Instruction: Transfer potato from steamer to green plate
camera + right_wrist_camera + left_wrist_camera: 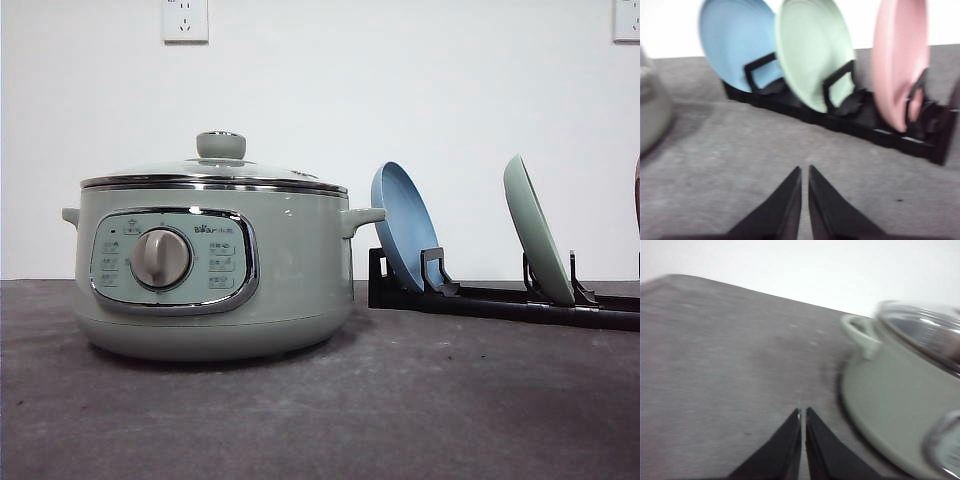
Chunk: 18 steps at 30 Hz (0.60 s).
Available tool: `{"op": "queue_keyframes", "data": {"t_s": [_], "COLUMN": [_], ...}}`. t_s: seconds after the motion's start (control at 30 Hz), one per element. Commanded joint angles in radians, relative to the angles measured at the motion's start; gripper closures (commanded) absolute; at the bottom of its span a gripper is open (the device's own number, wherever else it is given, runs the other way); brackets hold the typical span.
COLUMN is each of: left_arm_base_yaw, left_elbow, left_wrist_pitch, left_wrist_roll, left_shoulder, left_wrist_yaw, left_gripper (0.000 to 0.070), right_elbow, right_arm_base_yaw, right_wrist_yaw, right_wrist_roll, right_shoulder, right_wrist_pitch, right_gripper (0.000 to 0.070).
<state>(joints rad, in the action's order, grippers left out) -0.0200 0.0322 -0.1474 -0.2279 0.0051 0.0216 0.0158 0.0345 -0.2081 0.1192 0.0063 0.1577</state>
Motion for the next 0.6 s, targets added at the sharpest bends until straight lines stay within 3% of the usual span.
{"op": "queue_keyframes", "data": {"t_s": [0.0,0.13,0.3,0.57], "left_arm_base_yaw": [-0.002,-0.017,-0.050,-0.059], "left_elbow": [-0.017,0.014,0.098,0.351], "left_wrist_pitch": [0.013,0.013,0.014,0.007], "left_wrist_roll": [-0.041,-0.119,-0.160,-0.159], "left_shoulder": [-0.002,0.003,0.030,0.233], "left_wrist_yaw": [0.028,0.048,0.047,0.065], "left_gripper": [0.0691,0.0691,0.0691,0.0691], "right_elbow": [0.004,0.037,0.118,0.353], "right_arm_base_yaw": [-0.001,-0.013,-0.050,-0.087], "right_wrist_yaw": [-0.005,-0.005,-0.004,-0.002], "right_wrist_roll": [0.069,0.160,0.245,0.266], "right_shoulder": [-0.003,-0.002,-0.001,0.105], "right_wrist_pitch": [0.001,0.004,0.015,0.115], "right_gripper": [0.0694,0.0695,0.0696,0.0696]}}
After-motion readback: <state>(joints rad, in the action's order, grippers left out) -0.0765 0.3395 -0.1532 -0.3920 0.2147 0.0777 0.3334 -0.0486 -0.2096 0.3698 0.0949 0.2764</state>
